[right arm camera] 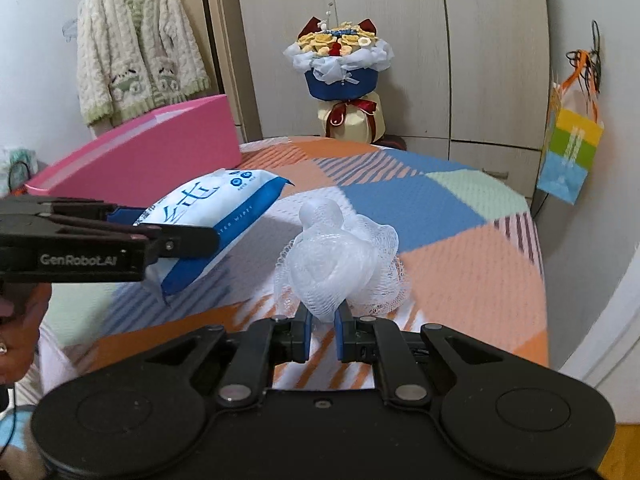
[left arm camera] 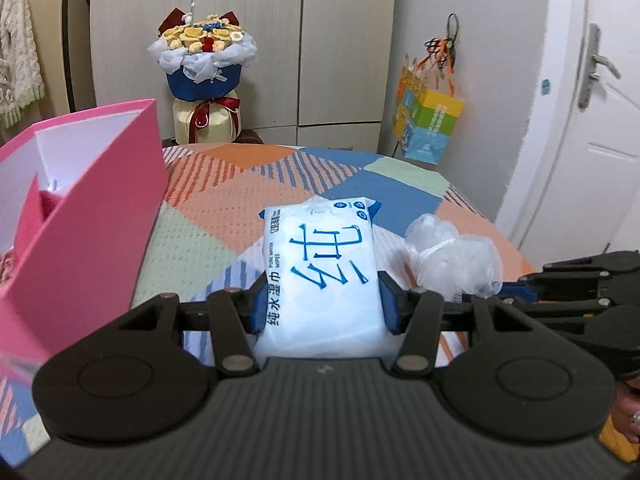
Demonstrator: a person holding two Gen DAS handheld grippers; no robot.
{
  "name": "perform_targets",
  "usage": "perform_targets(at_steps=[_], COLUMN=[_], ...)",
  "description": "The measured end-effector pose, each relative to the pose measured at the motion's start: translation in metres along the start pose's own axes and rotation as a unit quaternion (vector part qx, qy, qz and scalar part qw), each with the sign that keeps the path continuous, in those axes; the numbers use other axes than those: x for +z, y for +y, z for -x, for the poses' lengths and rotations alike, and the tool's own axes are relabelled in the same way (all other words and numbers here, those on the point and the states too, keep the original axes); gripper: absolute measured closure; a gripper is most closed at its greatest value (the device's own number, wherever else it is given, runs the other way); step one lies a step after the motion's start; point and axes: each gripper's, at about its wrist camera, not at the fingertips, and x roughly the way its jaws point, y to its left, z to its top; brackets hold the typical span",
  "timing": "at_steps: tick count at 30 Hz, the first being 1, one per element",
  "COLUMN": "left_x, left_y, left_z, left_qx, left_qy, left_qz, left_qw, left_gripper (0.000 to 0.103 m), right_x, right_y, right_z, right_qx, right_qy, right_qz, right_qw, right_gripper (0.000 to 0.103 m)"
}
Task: Organize soft objects
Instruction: 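Carry the wipe pack with the left tool while the right tool carries the sponge to the box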
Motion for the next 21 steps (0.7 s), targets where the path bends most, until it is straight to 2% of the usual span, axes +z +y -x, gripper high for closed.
perform_targets(at_steps=[5,9,16,21], left_x=[-0.013,-0.02,-0.023,-0.017], left_y=[0.006,0.022,0.061,0.081], left_z=[0.033,0.058,0.102,0.134], left_qx=[-0.017,-0.045,-0.087,-0.078], left_qy=[0.003,0.023,0.045,0.024], left_qz=[-0.013,-0.017,0.009,0.014], left_qw=[0.9998,0.9986,0.9951,0.9966], left_gripper=[0.052,0.052,0.052,0.052], right_x=[-0.008,-0.005,0.008,0.027], right_y=[0.017,0.037,0.069,0.101], right_z=[0.021,0.039,0.055,0.055], right_qx=[0.01,0.013,0.072,0.119], right_qy=[-0.001,0.003,0.009,-0.002], right_qz=[-0.014,-0.006,-0.006,0.014], right_qw=[1.0,1.0,0.997,0.993], right_gripper=[0.09,0.09,0.09,0.09])
